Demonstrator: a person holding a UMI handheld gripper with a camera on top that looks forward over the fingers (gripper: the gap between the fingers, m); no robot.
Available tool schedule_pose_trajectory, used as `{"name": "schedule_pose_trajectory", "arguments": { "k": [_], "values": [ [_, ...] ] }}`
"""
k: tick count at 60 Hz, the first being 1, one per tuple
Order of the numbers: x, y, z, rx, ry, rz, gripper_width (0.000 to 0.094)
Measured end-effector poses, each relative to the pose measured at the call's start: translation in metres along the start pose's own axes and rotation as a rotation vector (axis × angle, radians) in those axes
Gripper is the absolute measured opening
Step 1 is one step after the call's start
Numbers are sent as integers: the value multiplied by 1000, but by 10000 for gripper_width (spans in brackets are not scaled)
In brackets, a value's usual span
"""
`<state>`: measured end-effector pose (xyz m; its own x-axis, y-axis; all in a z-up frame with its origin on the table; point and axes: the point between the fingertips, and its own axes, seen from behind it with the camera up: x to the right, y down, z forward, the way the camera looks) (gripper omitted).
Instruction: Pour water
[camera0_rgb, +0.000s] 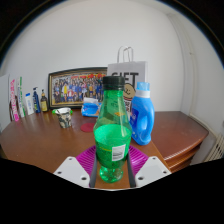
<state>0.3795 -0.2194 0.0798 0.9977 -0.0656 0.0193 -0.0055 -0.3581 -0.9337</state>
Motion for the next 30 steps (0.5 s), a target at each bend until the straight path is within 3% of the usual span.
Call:
{"name": "schedule_pose_trajectory", "arguments": {
  "k": [8,17,30],
  "values": [
    [1,1,1,19,-2,-18,364],
    [1,-5,3,16,9,-27,361],
    [-1,-66,7,50,79,-162,361]
  ]
}}
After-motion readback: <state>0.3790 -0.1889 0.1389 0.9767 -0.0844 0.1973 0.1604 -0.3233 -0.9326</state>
